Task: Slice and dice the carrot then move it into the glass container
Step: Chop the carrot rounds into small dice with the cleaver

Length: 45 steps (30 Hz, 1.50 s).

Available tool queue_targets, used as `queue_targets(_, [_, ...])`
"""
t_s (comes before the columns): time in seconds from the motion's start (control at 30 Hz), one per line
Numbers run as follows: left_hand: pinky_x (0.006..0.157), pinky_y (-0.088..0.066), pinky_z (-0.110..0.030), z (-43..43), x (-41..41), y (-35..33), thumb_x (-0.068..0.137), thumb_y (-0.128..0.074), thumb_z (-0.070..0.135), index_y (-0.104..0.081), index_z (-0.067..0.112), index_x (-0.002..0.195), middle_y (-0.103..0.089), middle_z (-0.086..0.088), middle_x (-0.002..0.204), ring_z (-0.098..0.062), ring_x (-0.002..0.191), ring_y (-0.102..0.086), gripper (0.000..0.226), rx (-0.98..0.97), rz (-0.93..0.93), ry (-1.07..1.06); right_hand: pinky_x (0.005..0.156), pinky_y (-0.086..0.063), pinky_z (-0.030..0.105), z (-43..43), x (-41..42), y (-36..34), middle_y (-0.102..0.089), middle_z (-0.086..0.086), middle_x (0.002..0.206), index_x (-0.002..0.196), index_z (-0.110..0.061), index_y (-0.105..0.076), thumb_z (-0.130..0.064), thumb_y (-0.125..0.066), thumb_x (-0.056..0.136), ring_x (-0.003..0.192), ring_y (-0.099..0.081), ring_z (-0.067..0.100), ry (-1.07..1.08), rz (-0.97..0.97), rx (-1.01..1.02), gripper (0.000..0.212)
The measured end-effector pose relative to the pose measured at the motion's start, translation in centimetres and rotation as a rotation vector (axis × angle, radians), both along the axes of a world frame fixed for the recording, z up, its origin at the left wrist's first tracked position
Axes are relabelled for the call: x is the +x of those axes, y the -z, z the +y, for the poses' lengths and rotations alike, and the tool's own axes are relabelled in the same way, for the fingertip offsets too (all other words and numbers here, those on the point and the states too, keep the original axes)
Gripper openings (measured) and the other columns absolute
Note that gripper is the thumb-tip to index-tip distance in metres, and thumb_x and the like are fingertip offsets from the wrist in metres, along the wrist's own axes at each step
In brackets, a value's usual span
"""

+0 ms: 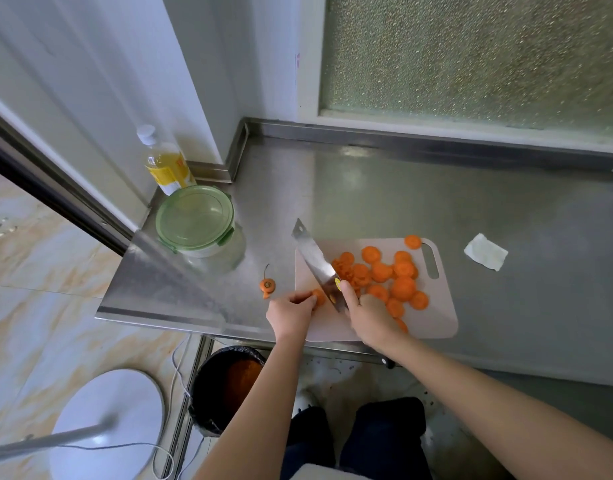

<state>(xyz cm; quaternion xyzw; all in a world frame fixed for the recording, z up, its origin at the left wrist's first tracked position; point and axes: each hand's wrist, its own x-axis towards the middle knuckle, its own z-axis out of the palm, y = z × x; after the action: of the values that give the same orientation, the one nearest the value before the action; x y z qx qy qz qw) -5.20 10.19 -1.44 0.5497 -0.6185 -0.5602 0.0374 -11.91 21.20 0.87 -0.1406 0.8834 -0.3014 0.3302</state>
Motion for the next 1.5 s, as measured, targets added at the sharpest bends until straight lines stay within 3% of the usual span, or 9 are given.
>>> queue_targets(0.27, [0.07, -0.042, -0.017, -0.1, -0.1, -0.2, 0.081, -0.071, 0.019, -0.074, 0.017, 0.091, -0.073, -0.002, 0.086, -0.013, 0.082, -0.065, 0.011, 0.007, -0.008, 0.004, 0.06, -0.035, 0.031, 0.1, 0.3, -0.6, -0.051, 0.006, 0.059, 0.051, -0.013, -0.041, -0.052, -0.019, 0.1, 0.068, -0.055, 0.026, -0.102, 0.008, 0.09, 0.066])
queue_targets(0.47, [0.059, -0.039, -0.01, -0.3, 0.0, -0.1, 0.081, -0.071, 0.017, -0.075, 0.014, 0.091, -0.073, -0.002, 0.088, -0.012, 0.083, -0.064, 0.011, 0.009, -0.003, 0.015, 0.054, -0.031, 0.02, -0.4, -0.2, -2.1, -0.06, 0.025, 0.108, 0.065, -0.021, -0.033, -0.045, -0.024, 0.102, 0.095, -0.056, 0.032, -0.127, -0.084, 0.103, 0.045])
queue_targets(0.57, [0.057, -0.037, -0.008, -0.4, 0.0, -0.1, 0.081, -0.071, 0.017, -0.076, 0.013, 0.09, -0.073, -0.001, 0.087, -0.009, 0.08, -0.062, 0.011, -0.013, 0.002, 0.047, 0.065, -0.034, 0.027, -0.8, -0.3, -2.0, -0.058, 0.024, 0.117, 0.085, -0.009, -0.052, -0.045, -0.023, 0.102, 0.11, -0.056, 0.035, -0.144, -0.091, 0.117, 0.05])
queue_targets(0.67, [0.056, -0.037, -0.006, -0.6, 0.0, -0.1, 0.08, -0.071, 0.014, -0.076, 0.012, 0.085, -0.071, 0.0, 0.081, -0.008, 0.077, -0.061, 0.007, -0.006, 0.009, 0.055, 0.074, -0.034, 0.029, -0.9, 0.3, -1.4, -0.061, 0.026, 0.111, 0.112, 0.003, -0.058, -0.048, -0.025, 0.101, 0.105, -0.058, 0.037, -0.132, -0.071, 0.126, 0.062])
queue_targets(0.87, [0.055, -0.038, -0.003, -0.7, 0.0, 0.3, 0.079, -0.072, 0.015, -0.074, 0.013, 0.074, -0.067, 0.005, 0.07, -0.004, 0.069, -0.06, 0.005, -0.03, 0.008, 0.076, 0.078, -0.046, 0.037, -1.1, 1.4, -0.4, -0.064, 0.028, 0.097, 0.1, 0.006, -0.061, -0.053, -0.027, 0.098, 0.093, -0.062, 0.038, -0.124, -0.005, 0.12, 0.068])
queue_targets(1.0, [0.056, -0.037, -0.004, -0.6, 0.0, 0.3, 0.079, -0.073, 0.017, -0.075, 0.014, 0.08, -0.066, 0.007, 0.072, -0.004, 0.072, -0.06, 0.004, -0.057, 0.012, 0.092, 0.064, -0.042, 0.033, -1.7, 1.1, -0.1, -0.065, 0.022, 0.081, 0.08, 0.003, -0.06, -0.047, -0.025, 0.101, 0.084, -0.064, 0.035, -0.157, 0.126, 0.161, 0.064])
queue_targets(1.13, [0.064, -0.039, -0.012, -0.6, 0.0, 0.3, 0.079, -0.073, 0.018, -0.075, 0.013, 0.084, -0.07, 0.003, 0.078, -0.007, 0.077, -0.062, 0.007, -0.054, 0.017, 0.096, 0.049, -0.03, 0.025, -1.6, 0.2, 0.0, -0.047, 0.005, 0.058, 0.056, -0.013, -0.042, -0.052, -0.026, 0.099, 0.061, -0.053, 0.026, -0.106, 0.04, 0.133, 0.06])
queue_targets(1.3, [0.08, -0.049, -0.022, -0.8, -0.2, 0.1, 0.076, -0.074, 0.014, -0.074, 0.016, 0.084, -0.073, -0.002, 0.086, -0.016, 0.087, -0.067, 0.008, 0.024, 0.02, 0.043, 0.058, -0.039, 0.031, -1.9, -1.4, -0.3, -0.041, 0.006, 0.056, 0.058, -0.029, -0.033, -0.05, -0.024, 0.1, 0.05, -0.039, 0.018, -0.016, -0.09, 0.051, 0.048])
queue_targets(1.5, [0.072, -0.042, -0.016, -0.7, -0.3, 0.0, 0.077, -0.072, 0.012, -0.075, 0.017, 0.086, -0.07, 0.002, 0.082, -0.015, 0.087, -0.065, 0.011, 0.034, 0.018, 0.026, 0.049, -0.032, 0.03, -1.7, -1.4, 0.0, -0.046, 0.004, 0.049, 0.051, -0.012, -0.044, -0.056, -0.027, 0.098, 0.046, -0.041, 0.02, -0.022, -0.006, -0.012, 0.067])
